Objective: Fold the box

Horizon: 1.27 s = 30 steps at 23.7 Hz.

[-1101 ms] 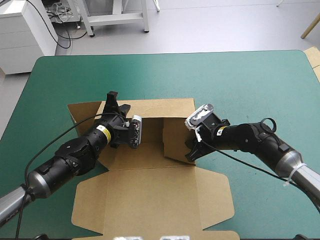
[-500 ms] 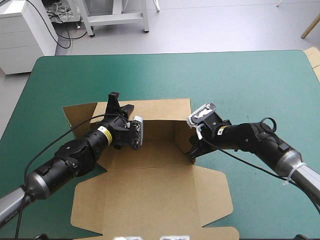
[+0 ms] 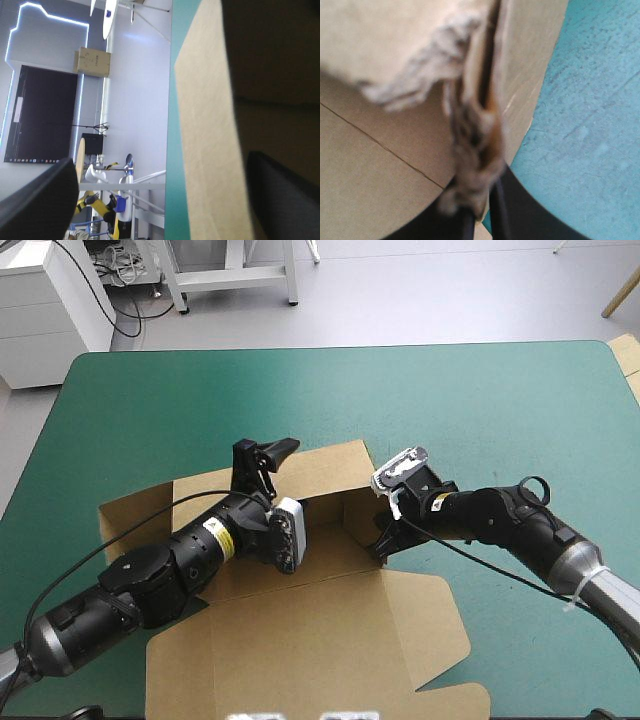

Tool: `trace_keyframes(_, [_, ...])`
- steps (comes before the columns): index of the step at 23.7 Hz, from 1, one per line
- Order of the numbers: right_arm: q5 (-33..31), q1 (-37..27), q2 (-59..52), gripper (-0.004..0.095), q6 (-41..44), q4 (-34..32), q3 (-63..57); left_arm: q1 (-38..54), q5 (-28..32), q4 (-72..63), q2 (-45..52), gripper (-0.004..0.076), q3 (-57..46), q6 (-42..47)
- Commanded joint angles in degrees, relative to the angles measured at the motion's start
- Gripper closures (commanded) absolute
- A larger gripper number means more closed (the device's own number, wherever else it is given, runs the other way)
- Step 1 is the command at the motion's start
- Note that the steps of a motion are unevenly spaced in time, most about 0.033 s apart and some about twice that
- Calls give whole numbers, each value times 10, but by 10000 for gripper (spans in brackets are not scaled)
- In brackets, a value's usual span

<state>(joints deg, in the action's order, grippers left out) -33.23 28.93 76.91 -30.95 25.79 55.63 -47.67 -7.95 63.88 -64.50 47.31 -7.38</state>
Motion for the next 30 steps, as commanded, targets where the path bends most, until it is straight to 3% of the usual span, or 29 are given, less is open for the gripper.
trace_keyframes(1, [16,1,-16,928,12,-4,15,-66,-52,-5,15,73,17,7])
trace_keyframes(7, [16,1,-16,928,25,-16,15,-177,-130,-24,13,76,18,7])
trace_keyframes(9, [16,1,-16,928,30,-19,15,-209,-155,-30,13,132,22,7])
trace_keyframes(10, [16,1,-16,928,30,-19,15,-231,-189,-49,11,224,35,7])
trace_keyframes(14, [14,1,-16,928,31,-19,15,-251,-243,-95,11,460,77,7])
trace_keyframes(15, [11,1,-16,928,32,-19,15,-251,-268,-116,11,591,100,-9])
trace_keyframes(17, [9,1,-16,928,32,-19,15,-251,-303,-136,11,720,132,-11])
trace_keyframes(20, [9,1,-16,928,34,-21,15,-251,-412,-183,4,712,191,-29])
trace_keyframes(21, [9,1,-16,928,35,-24,15,-250,-489,-191,-2,712,221,-30])
trace_keyframes(25, [9,1,-16,928,35,-29,15,-250,-625,-199,-6,712,287,-30])
trace_keyframes(26, [9,1,-16,928,35,-29,15,-244,-650,-208,-3,712,313,-25])
trace_keyframes(30, [2,1,-17,928,35,-31,15,-199,-650,-258,28,712,348,-11])
